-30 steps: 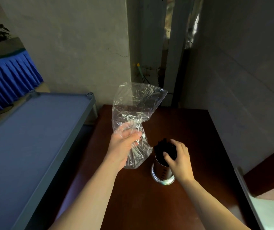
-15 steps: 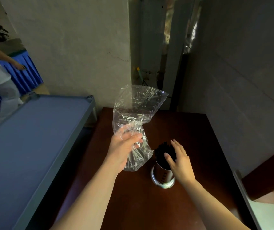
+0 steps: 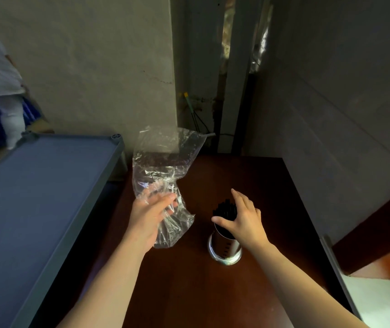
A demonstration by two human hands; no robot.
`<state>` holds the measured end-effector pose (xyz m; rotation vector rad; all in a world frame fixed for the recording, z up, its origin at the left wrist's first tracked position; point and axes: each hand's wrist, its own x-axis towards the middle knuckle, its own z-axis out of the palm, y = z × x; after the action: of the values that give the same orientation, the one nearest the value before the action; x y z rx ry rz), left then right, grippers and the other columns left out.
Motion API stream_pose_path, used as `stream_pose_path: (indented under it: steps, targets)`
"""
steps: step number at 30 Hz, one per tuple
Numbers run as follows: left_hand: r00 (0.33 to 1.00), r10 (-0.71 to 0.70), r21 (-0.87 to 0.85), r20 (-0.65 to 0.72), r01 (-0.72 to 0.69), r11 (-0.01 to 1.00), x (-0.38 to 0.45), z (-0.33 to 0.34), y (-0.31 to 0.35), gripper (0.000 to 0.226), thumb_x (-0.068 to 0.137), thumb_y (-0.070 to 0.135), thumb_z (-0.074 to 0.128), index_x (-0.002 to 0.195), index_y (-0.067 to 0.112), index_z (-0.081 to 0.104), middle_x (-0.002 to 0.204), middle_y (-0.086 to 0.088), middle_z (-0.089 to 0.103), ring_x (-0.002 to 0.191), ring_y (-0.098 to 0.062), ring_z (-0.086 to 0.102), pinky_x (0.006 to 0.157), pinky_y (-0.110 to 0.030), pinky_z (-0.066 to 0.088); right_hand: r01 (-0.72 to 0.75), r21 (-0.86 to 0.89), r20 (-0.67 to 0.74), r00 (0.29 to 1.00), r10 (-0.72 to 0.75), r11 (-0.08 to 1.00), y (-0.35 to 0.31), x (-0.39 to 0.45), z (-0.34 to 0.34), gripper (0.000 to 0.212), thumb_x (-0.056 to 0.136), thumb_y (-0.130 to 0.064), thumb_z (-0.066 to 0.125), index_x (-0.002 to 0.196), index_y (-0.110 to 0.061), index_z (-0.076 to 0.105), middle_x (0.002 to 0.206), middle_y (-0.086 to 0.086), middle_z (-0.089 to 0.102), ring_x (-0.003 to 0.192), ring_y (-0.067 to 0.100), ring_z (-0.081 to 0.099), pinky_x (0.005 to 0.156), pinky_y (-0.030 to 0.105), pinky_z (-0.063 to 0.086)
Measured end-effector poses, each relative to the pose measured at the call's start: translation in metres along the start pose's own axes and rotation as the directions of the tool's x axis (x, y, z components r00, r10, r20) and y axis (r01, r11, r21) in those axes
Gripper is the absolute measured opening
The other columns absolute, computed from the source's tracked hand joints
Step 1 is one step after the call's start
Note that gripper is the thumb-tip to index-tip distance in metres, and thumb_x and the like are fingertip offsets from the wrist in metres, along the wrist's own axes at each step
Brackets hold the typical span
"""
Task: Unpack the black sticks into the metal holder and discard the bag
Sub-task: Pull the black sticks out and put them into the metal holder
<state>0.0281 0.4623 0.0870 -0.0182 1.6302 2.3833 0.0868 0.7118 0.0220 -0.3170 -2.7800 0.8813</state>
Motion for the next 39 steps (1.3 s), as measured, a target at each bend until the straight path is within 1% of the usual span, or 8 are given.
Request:
stream_pose_path:
  steps: [7,12,20,23,27,30,34,39]
  targets:
    - [0.999,-0.006,-0.022,-0.037,0.005,1.000,0.002,-0.021,0.003,0.087,0.065,0.015,0.085,0.144,0.013,0.049,0.095,-0.011,0.078,0.080,-0.022,0.073,0.102,-0.056,0.049,0.026,-0.158,0.167,0.986,0.000,0.987,-0.012,0.017,0.014,0.122,0.066,-0.088,0.058,0.160,-0.026,0.010,0.164,0.000,0.023,0.149,0.026,0.024,0.115,0.055,0.025]
    - [0.998,-0.014,-0.064,-0.065,0.010,0.998,0.002,-0.034,0.006,0.066,0.068,0.020,0.086,0.129,0.023,0.058,0.097,-0.012,0.079,0.081,-0.024,0.075,0.087,-0.048,0.059,0.026,-0.190,0.154,0.988,0.004,0.981,-0.015,0.020,0.022,0.107,0.075,-0.068,0.070,0.158,-0.029,0.016,0.163,-0.001,0.026,0.148,0.026,0.025,0.116,0.056,0.027]
    - [0.996,-0.027,-0.054,-0.080,0.023,0.998,0.005,-0.039,0.009,0.044,0.083,0.031,0.073,0.126,0.024,0.064,0.108,-0.011,0.079,0.093,-0.031,0.078,0.073,-0.042,0.064,0.040,-0.195,0.066,0.997,-0.028,0.980,-0.017,0.016,0.025,0.071,0.091,-0.044,0.068,0.152,-0.025,0.036,0.146,-0.002,0.048,0.136,0.023,0.040,0.109,0.051,0.035]
    - [0.993,-0.054,-0.041,-0.105,0.050,0.998,0.010,-0.042,0.007,0.026,0.096,0.017,0.066,0.122,0.018,0.065,0.111,-0.012,0.077,0.097,-0.032,0.077,0.075,-0.046,0.064,0.043,-0.195,0.046,0.998,-0.035,0.980,-0.016,0.014,0.024,0.061,0.093,-0.038,0.067,0.148,-0.025,0.043,0.140,-0.003,0.053,0.132,0.022,0.043,0.105,0.047,0.037]
    - [0.978,-0.093,0.056,-0.189,0.105,0.993,0.016,-0.056,-0.005,0.015,0.098,0.008,0.059,0.110,0.009,0.067,0.122,-0.012,0.067,0.106,-0.032,0.073,0.089,-0.057,0.059,0.038,-0.188,0.035,0.999,-0.032,0.981,-0.016,0.012,0.023,0.055,0.094,-0.034,0.067,0.144,-0.024,0.048,0.137,-0.004,0.055,0.129,0.020,0.045,0.103,0.044,0.038]
    - [0.957,-0.097,0.171,-0.272,0.147,0.974,0.017,-0.068,-0.019,0.013,0.094,0.011,0.066,0.105,0.014,0.072,0.114,-0.008,0.072,0.104,-0.025,0.071,0.086,-0.046,0.059,0.038,-0.195,0.034,0.999,-0.032,0.980,-0.017,0.011,0.022,0.052,0.094,-0.033,0.067,0.143,-0.024,0.050,0.137,-0.004,0.055,0.127,0.020,0.045,0.102,0.043,0.039]
    - [0.927,-0.114,0.285,-0.356,0.224,0.932,0.018,-0.084,-0.040,0.023,0.087,0.015,0.078,0.108,0.024,0.071,0.118,-0.006,0.071,0.109,-0.024,0.067,0.102,-0.049,0.051,0.036,-0.212,0.042,0.999,-0.028,0.977,-0.018,0.010,0.021,0.052,0.095,-0.034,0.066,0.143,-0.025,0.049,0.138,-0.005,0.053,0.127,0.019,0.044,0.102,0.041,0.038]
    - [0.895,-0.146,0.390,-0.422,0.325,0.862,0.017,-0.103,-0.060,0.059,0.083,0.011,0.082,0.137,0.018,0.058,0.141,-0.013,0.055,0.122,-0.029,0.057,0.100,-0.043,0.047,0.044,-0.212,0.047,0.998,-0.035,0.976,-0.019,0.008,0.020,0.051,0.094,-0.033,0.067,0.141,-0.024,0.051,0.137,-0.003,0.055,0.126,0.020,0.046,0.101,0.043,0.039]
